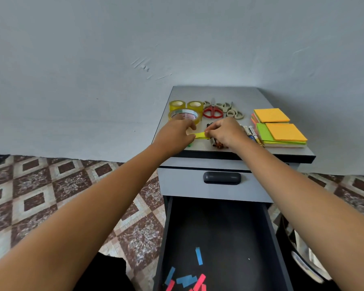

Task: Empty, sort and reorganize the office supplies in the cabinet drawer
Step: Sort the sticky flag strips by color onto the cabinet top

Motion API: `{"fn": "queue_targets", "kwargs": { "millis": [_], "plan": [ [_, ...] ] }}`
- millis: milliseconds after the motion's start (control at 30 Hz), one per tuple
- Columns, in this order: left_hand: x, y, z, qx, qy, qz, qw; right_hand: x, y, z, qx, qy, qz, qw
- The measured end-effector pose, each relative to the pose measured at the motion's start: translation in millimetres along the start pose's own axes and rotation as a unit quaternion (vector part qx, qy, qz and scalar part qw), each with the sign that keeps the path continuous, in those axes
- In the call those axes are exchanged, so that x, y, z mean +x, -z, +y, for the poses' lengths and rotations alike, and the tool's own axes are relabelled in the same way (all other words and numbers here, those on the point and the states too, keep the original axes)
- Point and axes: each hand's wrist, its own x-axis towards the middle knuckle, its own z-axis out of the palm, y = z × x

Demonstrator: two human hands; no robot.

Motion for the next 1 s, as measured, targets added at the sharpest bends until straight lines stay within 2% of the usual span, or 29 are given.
{"fn": "queue_targets", "kwargs": {
  "millis": [200,367,800,1000],
  "plan": [
    [5.5,-4.6,-4.1,0.134,-0.064,0.000,0.989,9.6,-6.8,6.1,-0.086,0.034,0.001,0.996],
    [7.3,-9.3,-1.5,0.173,-0.078,0.005,0.982,12.1,-9.3,7.1,-0.116,0.046,0.000,0.992],
    [7.6,-15.3,-3.6,0.195,-0.075,0.013,0.978,9.2,-6.7,2.6,-0.191,0.094,-0.021,0.977],
    [8.9,-14.0,-3.3,0.188,-0.063,0.008,0.980,9.2,0.1,4.3,-0.258,0.144,-0.053,0.954]
  ]
}}
